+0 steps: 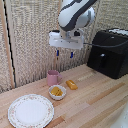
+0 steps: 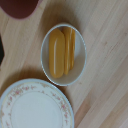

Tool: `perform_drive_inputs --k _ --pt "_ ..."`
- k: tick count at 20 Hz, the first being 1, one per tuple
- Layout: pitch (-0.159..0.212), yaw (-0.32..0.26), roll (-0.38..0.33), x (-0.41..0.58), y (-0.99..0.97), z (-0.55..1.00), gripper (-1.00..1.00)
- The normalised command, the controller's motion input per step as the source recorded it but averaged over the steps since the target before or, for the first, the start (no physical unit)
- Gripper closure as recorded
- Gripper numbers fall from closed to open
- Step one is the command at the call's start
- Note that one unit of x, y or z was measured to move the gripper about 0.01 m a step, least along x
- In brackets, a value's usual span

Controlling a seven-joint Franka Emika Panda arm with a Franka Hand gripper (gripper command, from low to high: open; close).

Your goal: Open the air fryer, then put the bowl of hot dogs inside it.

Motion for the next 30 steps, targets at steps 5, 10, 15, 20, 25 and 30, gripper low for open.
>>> perform_drive_inputs --k 5,10,15,20,25,30 --pt "0.004 -0.227 -0.29 0.056 -0.17 0.0 -1.0" --pt "0.001 -0.138 -0.368 0.042 -0.26 -0.04 -1.0" --pt "0.0 -0.071 -0.375 0.0 -0.35 -0.14 -1.0" --pt "0.0 -0.029 -0.369 0.0 -0.48 -0.09 -1.0" --pt "0.0 -0.001 -0.29 0.0 -0.64 -0.01 -1.0" --pt "0.0 0.0 -0.249 0.0 -0.69 0.0 -1.0"
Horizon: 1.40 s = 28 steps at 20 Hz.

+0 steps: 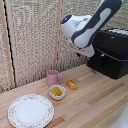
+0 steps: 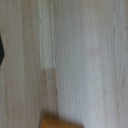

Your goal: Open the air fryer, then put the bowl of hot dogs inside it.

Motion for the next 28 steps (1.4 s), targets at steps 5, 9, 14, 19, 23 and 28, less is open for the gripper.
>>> perform_drive_inputs --k 5,9,14,19,23,28 --pt "-0.018 0.025 -0.194 -0.014 -0.69 0.0 -1.0" --pt "-0.035 0.062 -0.153 -0.001 -0.69 0.0 -1.0" --pt "-0.01 0.103 -0.093 0.0 -0.64 -0.03 -1.0" --pt "0.007 0.129 -0.013 0.0 -0.59 -0.06 -1.0" --pt "0.011 0.143 -0.001 0.06 -0.56 -0.04 -1.0" --pt "0.013 0.166 0.0 0.193 -0.51 0.0 -1.0"
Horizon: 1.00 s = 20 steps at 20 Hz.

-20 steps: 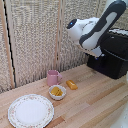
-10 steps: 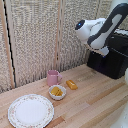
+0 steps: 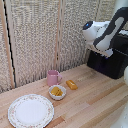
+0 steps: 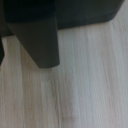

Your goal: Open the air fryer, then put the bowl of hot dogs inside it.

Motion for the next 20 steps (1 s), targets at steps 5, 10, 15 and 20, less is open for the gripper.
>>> perform_drive_inputs --k 5,10,15,20 --pt "0.032 0.148 0.0 0.204 -0.41 -0.04 -1.0" --pt "0.037 0.072 -0.005 0.166 -0.32 -0.16 -1.0" --pt "0.033 0.031 -0.001 0.133 -0.13 -0.11 1.0" --pt "0.0 -0.07 -0.008 0.019 -0.02 0.07 1.0"
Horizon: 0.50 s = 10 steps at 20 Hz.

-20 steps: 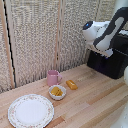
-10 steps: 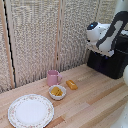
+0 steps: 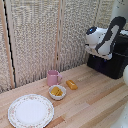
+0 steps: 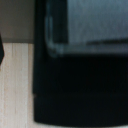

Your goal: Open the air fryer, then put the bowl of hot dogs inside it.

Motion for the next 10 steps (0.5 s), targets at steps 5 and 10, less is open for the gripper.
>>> perform_drive_inputs --k 5,10 --pt "0.008 -0.048 0.03 -0.025 -0.19 0.32 1.0" --pt "0.014 -0.007 0.094 -0.118 -0.21 0.34 1.0"
